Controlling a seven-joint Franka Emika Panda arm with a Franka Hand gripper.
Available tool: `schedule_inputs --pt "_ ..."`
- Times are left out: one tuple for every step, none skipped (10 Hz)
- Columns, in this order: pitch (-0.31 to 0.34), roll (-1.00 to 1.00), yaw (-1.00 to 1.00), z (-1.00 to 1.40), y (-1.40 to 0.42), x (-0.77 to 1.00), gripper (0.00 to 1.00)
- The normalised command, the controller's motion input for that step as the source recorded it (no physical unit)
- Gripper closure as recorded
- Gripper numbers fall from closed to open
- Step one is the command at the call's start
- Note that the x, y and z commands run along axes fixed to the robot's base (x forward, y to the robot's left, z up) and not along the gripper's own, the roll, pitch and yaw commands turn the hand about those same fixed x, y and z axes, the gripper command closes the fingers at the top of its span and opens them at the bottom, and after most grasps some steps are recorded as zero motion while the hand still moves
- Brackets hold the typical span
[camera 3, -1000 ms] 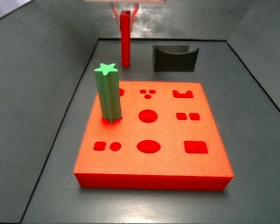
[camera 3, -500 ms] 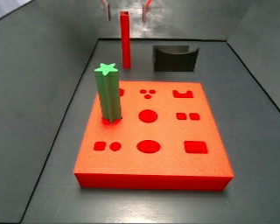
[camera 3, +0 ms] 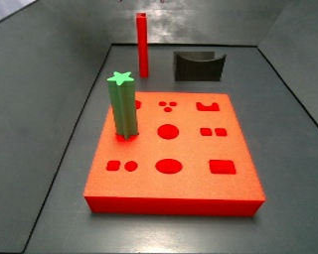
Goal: Pick up the arch object. Move up. Place the arch object on the fixture. Regrasp the arch object. Rotate the arch object. Move to above the board. Insert the arch object.
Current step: Rotate the arch object.
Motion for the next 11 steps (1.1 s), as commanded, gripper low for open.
schedule_inputs --pt "0.010 0.00 -1.00 -0.01 0.07 0.01 0.00" --pt "0.010 0.00 -1.00 -0.01 0.05 0.02 0.00" --pt "0.010 0.00 -1.00 -0.01 0.04 0.02 0.00" --pt "0.011 0.00 -1.00 -0.01 0.04 0.02 0.00" --pt "0.012 0.00 -1.00 -0.01 0.03 0.02 0.00" --pt "0.012 0.00 -1.00 -0.01 0.03 0.02 0.00" --pt "0.013 0.00 -1.00 -0.01 0.03 0.02 0.00" --pt "0.014 0.00 -1.00 -0.01 0.03 0.02 0.00" --pt "0.015 0.00 -1.00 -0.01 0.03 0.02 0.00" --pt "0.016 0.00 -1.00 -0.01 0.03 0.02 0.00" --pt "0.018 0.00 -1.00 -0.01 0.02 0.02 0.00"
